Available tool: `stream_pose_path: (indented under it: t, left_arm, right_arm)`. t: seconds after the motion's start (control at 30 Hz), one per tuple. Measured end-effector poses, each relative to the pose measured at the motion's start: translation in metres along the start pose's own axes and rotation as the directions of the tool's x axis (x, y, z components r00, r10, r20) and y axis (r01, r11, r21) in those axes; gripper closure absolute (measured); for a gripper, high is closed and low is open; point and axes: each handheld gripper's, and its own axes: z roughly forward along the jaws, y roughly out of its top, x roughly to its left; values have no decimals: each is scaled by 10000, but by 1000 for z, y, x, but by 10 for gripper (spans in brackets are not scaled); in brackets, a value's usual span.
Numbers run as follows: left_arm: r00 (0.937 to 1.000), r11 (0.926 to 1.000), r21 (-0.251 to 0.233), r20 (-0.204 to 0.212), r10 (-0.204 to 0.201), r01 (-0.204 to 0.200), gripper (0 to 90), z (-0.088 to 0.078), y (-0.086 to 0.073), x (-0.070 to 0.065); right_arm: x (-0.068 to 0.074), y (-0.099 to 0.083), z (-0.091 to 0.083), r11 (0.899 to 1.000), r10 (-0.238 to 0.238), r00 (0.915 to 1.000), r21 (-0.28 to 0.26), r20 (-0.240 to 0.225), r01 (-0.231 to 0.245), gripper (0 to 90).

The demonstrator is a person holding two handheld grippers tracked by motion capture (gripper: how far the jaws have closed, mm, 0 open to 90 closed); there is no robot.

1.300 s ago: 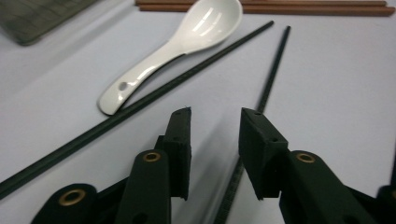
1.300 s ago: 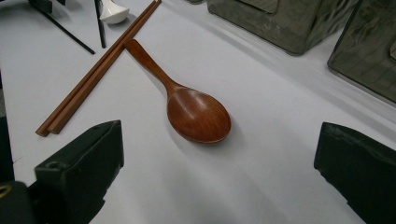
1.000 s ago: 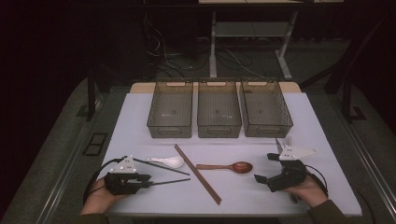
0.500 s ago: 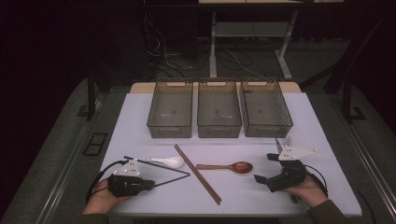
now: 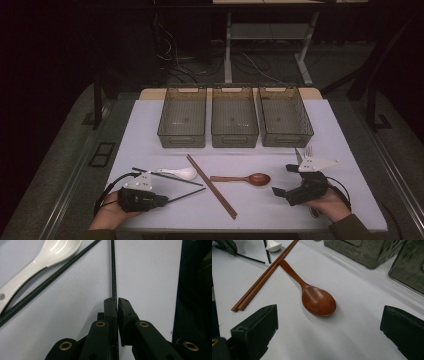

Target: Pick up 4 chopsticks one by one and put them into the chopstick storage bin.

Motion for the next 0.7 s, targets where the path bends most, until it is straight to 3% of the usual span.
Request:
stream_pose_path:
  t: [0.47,0.7]
  left_arm:
    - [9980,9960,-741,-330,-531,505,853,4,21,-1]
    - [9949,9930,-889,-567,-828,776,855,6,26,2]
  right_arm:
    - [0,0,1,10000,8,10000,20,20,-8,14]
    - [0,0,0,10000,-18,10000,44,19,18,13]
